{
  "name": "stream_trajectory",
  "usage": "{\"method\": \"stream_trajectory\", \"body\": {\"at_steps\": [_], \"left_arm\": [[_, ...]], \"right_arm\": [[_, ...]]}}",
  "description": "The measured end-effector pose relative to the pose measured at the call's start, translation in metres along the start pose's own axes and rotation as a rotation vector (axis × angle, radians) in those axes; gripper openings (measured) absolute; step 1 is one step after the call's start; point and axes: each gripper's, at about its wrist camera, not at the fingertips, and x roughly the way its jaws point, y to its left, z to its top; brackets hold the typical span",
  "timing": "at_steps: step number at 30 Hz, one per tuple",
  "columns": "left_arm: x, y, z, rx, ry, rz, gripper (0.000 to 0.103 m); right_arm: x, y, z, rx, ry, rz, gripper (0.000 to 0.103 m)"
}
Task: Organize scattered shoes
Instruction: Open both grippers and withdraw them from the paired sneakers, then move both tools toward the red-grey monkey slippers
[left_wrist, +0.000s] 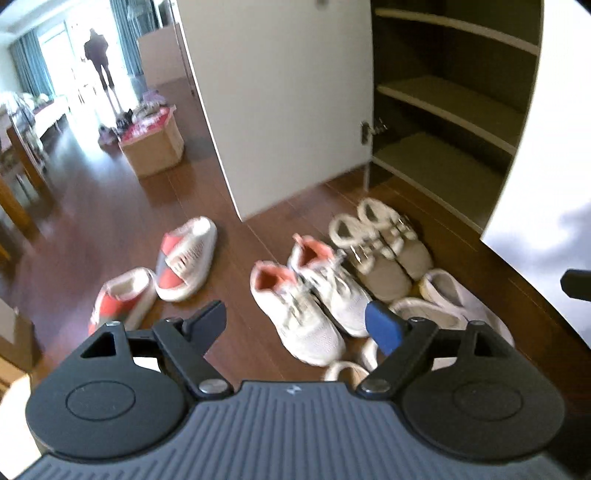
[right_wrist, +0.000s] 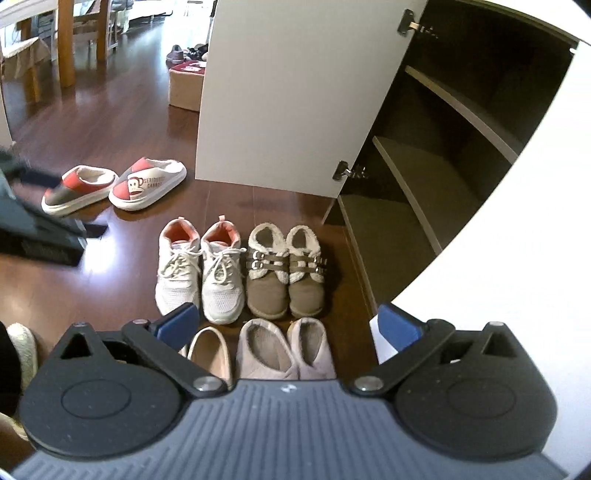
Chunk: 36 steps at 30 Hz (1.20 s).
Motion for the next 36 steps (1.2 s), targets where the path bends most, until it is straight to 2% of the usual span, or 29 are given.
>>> {"method": "stream_trajectory", "body": {"at_steps": [4, 6, 12, 16, 21, 26, 30, 36], "left_arm": [[-0.009, -0.008, -0.023, -0.026, -0.028, 0.012, 0.085], [-0.012, -0.011, -0.035, -0.031, -0.056, 0.047, 0.085], [-0.014, -0.012, -0.060, -0.061, -0.077, 0.108, 0.085], [-0.014, -0.012, -0.069, -0.076, -0.070, 0.110, 0.085], [-0.012, -0.019, -0.087, -0.077, -0.037, 0.072, 0.085], [-0.009, -0.034, -0.107, -0.057, -0.004, 0.040, 0.085], [-0.006, -0.048, -0.121, -0.043, 0.033, 0.015, 0.085], [-0.003, -0.065, -0.134, -0.003, 0.073, -0.015, 0.085]], "right_arm": [[-0.012, 0.011, -0.013, 0.014, 0.006, 0.038, 0.102], [-0.013, 0.016, -0.023, 0.037, 0.020, 0.068, 0.102], [0.004, 0.017, -0.060, 0.176, 0.085, 0.127, 0.102], [0.007, 0.015, -0.072, 0.252, 0.074, 0.089, 0.102], [0.008, 0.019, -0.085, 0.293, 0.047, 0.015, 0.102], [0.027, 0.024, -0.112, 0.384, 0.161, 0.007, 0.102], [0.030, 0.024, -0.122, 0.382, 0.171, -0.031, 0.102], [0.027, 0.003, -0.128, 0.480, 0.141, -0.078, 0.102]]}}
